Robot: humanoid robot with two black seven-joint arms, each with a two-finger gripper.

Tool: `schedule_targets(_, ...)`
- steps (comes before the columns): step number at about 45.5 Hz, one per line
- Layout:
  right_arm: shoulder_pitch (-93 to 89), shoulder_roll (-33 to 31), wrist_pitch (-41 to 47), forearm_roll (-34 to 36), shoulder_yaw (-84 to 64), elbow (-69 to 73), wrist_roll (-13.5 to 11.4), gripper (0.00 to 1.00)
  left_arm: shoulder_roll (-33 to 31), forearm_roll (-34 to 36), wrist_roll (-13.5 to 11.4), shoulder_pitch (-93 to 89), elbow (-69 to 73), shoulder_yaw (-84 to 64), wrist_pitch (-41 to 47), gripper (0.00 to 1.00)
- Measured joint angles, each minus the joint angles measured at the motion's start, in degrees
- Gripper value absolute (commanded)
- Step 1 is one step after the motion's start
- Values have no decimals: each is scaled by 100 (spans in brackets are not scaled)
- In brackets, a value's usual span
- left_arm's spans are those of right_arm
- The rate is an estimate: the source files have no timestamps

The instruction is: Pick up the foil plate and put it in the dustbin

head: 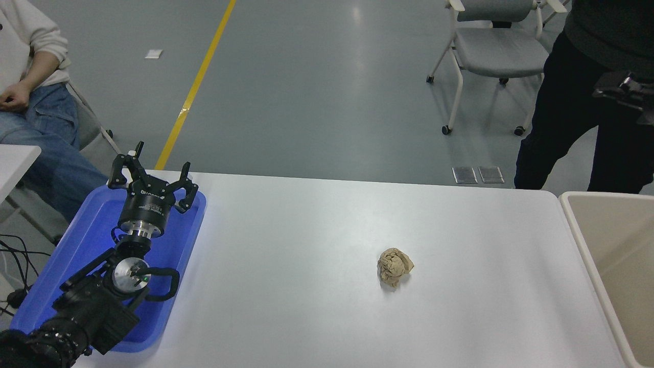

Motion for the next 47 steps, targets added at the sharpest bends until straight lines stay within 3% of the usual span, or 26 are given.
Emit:
schedule_targets(21, 1326, 559, 1617, -698, -207, 1540, -7, 100, 0, 2, 0, 0, 0, 0, 0, 100)
schedule_targets(47, 2352, 797, 1973, -789, -577, 2794, -78, 100, 0, 0, 0, 0, 0, 0, 0, 100)
